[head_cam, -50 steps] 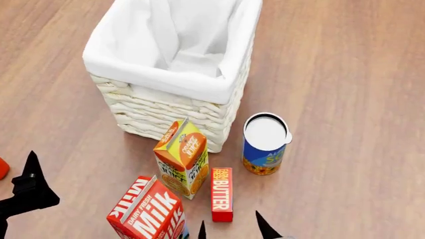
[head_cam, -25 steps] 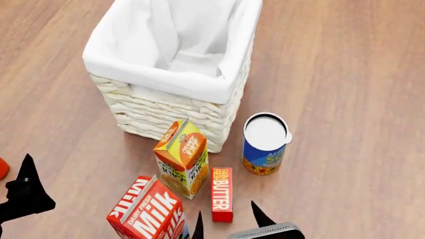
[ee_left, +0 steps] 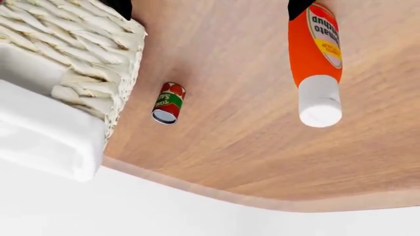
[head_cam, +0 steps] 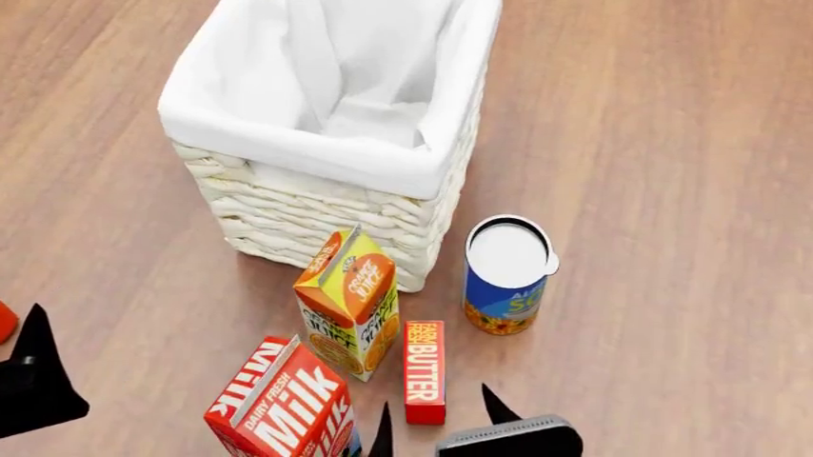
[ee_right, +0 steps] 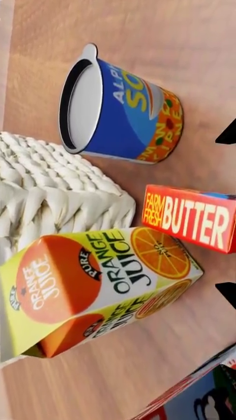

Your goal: Pick up the butter and put it in the basket.

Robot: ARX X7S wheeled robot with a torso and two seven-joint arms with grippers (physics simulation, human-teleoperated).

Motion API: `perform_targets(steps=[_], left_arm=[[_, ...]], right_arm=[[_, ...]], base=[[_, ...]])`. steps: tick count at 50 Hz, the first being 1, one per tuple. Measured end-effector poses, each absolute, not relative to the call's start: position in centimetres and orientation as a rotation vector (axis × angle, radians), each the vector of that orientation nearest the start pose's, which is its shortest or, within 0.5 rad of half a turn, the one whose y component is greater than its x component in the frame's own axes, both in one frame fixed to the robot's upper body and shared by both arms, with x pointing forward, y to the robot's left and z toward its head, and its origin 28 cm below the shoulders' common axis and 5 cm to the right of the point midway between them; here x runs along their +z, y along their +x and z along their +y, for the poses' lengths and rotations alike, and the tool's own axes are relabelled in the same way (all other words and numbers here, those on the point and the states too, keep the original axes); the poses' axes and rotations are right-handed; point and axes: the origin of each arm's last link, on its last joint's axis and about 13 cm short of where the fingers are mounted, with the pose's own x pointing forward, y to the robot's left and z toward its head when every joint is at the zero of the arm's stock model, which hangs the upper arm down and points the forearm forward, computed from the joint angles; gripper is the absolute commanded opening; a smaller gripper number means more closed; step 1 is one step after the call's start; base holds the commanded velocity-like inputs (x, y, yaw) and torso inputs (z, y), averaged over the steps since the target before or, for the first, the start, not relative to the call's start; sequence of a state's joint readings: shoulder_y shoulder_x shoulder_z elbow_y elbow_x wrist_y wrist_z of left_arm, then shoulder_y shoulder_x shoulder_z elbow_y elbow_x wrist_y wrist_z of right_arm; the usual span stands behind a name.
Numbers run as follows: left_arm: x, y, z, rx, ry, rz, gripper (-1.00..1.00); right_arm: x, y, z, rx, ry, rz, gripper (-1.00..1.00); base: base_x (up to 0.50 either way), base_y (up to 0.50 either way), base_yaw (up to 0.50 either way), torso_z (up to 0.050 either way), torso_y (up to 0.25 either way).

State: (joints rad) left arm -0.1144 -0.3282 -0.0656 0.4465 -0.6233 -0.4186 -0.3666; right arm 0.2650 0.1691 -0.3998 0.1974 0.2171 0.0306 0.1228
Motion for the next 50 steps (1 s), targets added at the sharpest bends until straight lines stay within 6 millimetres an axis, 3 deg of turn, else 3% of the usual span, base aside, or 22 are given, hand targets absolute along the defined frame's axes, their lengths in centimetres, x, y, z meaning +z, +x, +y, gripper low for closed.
perform_targets(steps=[50], left_arm=[[12.8, 20.4, 25.6, 0.126, -0.259, -0.099, 1.00]], right_arm=[[1.6, 28.4, -7.3, 0.227, -0.024, 0.125, 1.00]], base=[[0.00, 0.00, 0.00, 0.000, 0.000]])
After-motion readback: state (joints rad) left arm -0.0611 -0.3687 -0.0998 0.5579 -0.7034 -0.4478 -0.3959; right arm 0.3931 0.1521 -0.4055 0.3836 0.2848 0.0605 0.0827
